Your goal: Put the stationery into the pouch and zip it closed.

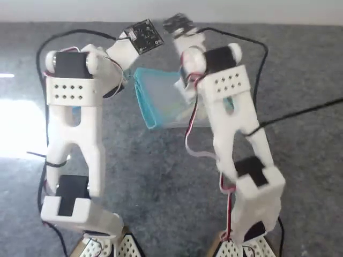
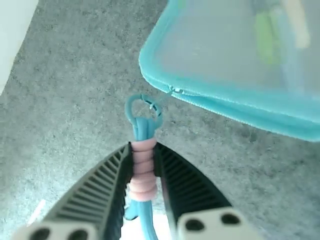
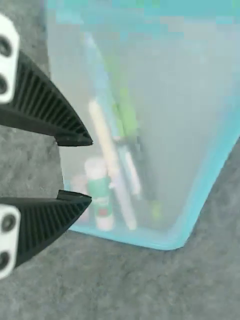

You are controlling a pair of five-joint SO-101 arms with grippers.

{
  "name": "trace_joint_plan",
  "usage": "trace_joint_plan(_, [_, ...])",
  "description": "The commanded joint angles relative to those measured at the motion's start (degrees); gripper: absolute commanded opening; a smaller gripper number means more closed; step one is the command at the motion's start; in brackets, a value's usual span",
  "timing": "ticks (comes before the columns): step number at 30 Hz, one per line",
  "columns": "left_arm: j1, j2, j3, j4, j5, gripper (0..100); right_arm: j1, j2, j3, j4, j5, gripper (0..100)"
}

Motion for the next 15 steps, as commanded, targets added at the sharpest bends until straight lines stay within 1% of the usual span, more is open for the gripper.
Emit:
trace_joint_plan(1, [-0.7,-2.55,-2.07,0.35,0.88,1,-1.54,-9.36,6.77,-2.51,0.88,16.2])
trace_joint_plan(5, [-1.67,-2.11,-1.98,1.58,0.88,1,3.82,-7.96,17.67,-18.15,1.14,16.2])
trace_joint_plan(7, [-2.55,-1.93,0.04,1.67,0.88,1,4.88,-4.26,21.71,-23.78,3.43,16.4])
trace_joint_plan(10, [-3.6,-1.93,8.13,0.62,0.88,1,5.23,2.51,21.01,-25.45,4.22,16.4])
trace_joint_plan(15, [-3.87,-2.02,26.15,-4.48,0.88,1,4.79,13.05,9.41,-22.46,4.31,16.5])
